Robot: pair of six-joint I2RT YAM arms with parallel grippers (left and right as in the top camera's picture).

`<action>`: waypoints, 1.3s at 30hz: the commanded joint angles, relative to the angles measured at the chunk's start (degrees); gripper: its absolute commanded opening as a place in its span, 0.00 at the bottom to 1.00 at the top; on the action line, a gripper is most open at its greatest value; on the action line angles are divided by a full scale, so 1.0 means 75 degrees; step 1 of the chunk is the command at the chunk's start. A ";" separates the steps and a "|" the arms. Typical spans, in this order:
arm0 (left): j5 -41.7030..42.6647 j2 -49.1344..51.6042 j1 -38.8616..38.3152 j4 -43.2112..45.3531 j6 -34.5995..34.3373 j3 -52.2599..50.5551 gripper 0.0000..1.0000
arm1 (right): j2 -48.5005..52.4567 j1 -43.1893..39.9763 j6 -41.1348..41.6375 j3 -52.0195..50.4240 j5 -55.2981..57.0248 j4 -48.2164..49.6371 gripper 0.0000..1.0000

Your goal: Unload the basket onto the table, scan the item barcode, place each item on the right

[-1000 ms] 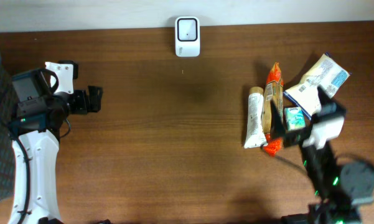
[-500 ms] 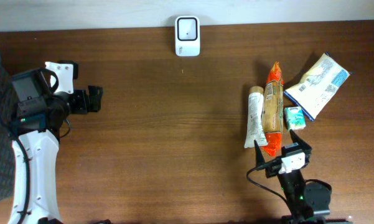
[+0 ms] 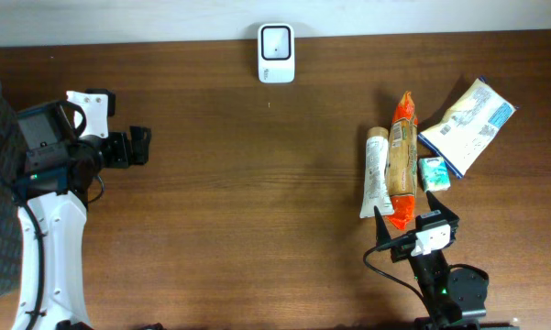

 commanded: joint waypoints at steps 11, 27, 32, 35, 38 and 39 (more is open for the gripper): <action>-0.1145 -0.2127 -0.0242 0.0017 0.0152 -0.1352 0.99 | -0.0064 -0.0058 0.0055 -0.0055 -0.0093 -0.0023 0.99; -0.2104 -0.9760 -0.1798 0.5272 0.0408 -0.8635 0.99 | -0.0064 -0.0058 0.0052 -0.0055 -0.0093 -0.0023 0.99; -0.2282 -1.0509 -0.1801 0.3920 0.0414 -0.8679 0.99 | -0.0064 -0.0058 0.0052 -0.0055 -0.0093 -0.0023 0.99; -0.2270 -1.0765 -0.1807 0.3535 0.0408 -0.8682 0.99 | -0.0064 -0.0058 0.0055 -0.0055 -0.0093 -0.0023 0.99; -0.2334 -1.0765 -0.1804 0.3503 0.0134 -0.8682 0.99 | -0.0064 -0.0058 0.0052 -0.0055 -0.0093 -0.0026 0.98; -0.2378 -1.0765 -0.1804 0.3500 0.0032 -0.8682 0.99 | -0.0064 -0.0058 0.0052 -0.0055 -0.0093 -0.0023 0.99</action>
